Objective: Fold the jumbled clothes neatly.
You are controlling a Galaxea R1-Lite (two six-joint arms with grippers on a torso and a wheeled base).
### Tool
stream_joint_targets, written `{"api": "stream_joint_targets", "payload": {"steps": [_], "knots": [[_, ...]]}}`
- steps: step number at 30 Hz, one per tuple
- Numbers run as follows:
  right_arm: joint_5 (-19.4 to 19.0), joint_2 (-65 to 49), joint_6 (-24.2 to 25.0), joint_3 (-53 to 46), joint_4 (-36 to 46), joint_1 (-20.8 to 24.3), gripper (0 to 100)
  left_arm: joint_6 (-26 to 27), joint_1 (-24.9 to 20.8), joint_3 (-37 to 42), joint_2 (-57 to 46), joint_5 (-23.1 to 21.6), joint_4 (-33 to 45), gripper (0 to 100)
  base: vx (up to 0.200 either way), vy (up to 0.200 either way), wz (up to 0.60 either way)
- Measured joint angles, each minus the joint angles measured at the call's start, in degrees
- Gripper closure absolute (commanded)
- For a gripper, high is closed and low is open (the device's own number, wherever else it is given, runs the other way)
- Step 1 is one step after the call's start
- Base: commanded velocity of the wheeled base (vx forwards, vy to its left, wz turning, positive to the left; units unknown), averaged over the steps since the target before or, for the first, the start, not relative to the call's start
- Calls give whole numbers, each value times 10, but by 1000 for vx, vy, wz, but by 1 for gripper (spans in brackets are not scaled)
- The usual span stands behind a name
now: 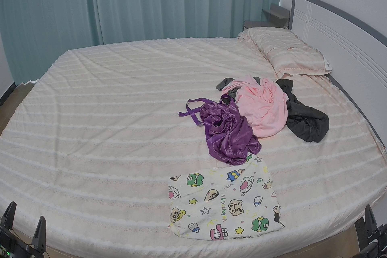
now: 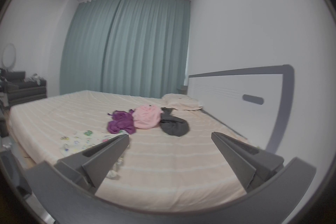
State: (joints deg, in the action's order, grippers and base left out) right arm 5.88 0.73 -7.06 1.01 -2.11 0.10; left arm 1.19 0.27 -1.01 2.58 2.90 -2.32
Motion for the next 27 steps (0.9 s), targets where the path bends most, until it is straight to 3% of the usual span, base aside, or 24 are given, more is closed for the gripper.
{"api": "stream_joint_targets", "payload": {"steps": [3,6,13,16,23,27], "knots": [[-49,0,47,0,2,0,0,-1,-5,0,-5,-1,1,0,0,0,0],[-70,0,85,0,1,0,0,-1,-6,0,-9,-1,1,0,0,0,0],[-136,0,87,0,-6,0,0,-21,-5,0,-16,8,0,0,0,0,0],[-161,0,59,0,-14,0,0,-26,-5,0,-17,21,-1,0,0,0,0],[-215,0,-80,0,-17,0,0,-40,-4,0,-18,62,-2,0,0,0,0],[-190,0,-74,0,-14,0,0,-43,-4,0,-18,76,-3,0,0,0,0]]}}
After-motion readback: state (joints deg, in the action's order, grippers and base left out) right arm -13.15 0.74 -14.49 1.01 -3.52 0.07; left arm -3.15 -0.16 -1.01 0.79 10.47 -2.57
